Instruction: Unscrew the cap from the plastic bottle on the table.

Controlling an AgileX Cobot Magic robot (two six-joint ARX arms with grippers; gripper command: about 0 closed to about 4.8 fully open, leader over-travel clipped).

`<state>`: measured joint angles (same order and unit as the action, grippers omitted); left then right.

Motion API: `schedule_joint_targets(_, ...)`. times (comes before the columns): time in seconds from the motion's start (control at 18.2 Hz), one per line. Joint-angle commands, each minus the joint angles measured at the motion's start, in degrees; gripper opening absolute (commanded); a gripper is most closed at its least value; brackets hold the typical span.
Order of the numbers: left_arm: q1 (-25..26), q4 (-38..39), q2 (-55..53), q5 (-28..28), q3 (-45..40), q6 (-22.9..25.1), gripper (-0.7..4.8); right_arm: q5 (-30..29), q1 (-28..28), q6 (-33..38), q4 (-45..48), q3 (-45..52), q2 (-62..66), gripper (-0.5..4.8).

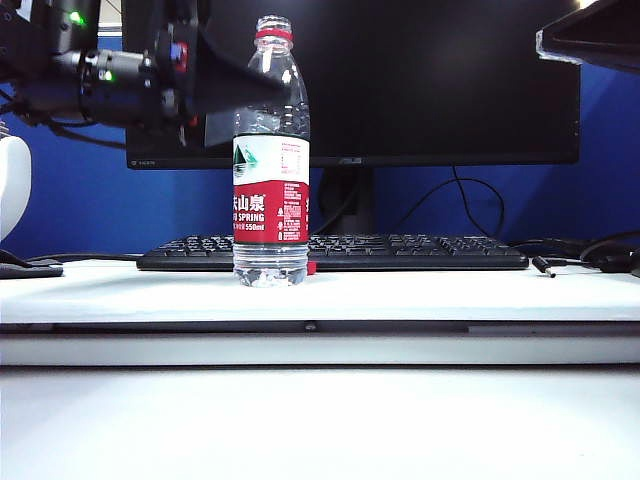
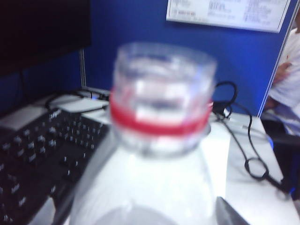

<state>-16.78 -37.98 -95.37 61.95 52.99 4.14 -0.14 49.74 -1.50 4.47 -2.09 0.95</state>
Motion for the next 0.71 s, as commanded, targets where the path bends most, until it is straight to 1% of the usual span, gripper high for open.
schedule_joint_targets(0.05,0.0,-4.2,0.4,1.5,0.1,-2.2,4.79,-1.2,0.0,0.2,1.0,-0.1,0.0,-0.04)
schedule_joint_targets(0.44,0.0,-15.2,0.4,0.7,0.1,-6.6,4.79,-1.4,0.0,0.2,1.9,-0.1,-0.3,-0.04)
schedule_joint_targets(0.6,0.0,-18.6,0.4,0.1,0.1,-6.6,4.79,-1.4,0.0,0.2,1.8,-0.1,-0.4,-0.04)
schedule_joint_targets(0.71,0.0,-21.5,0.4,-0.2,0.1,-8.4,4.79,-1.5,0.0,0.2,1.8,-0.1,-0.4,-0.04)
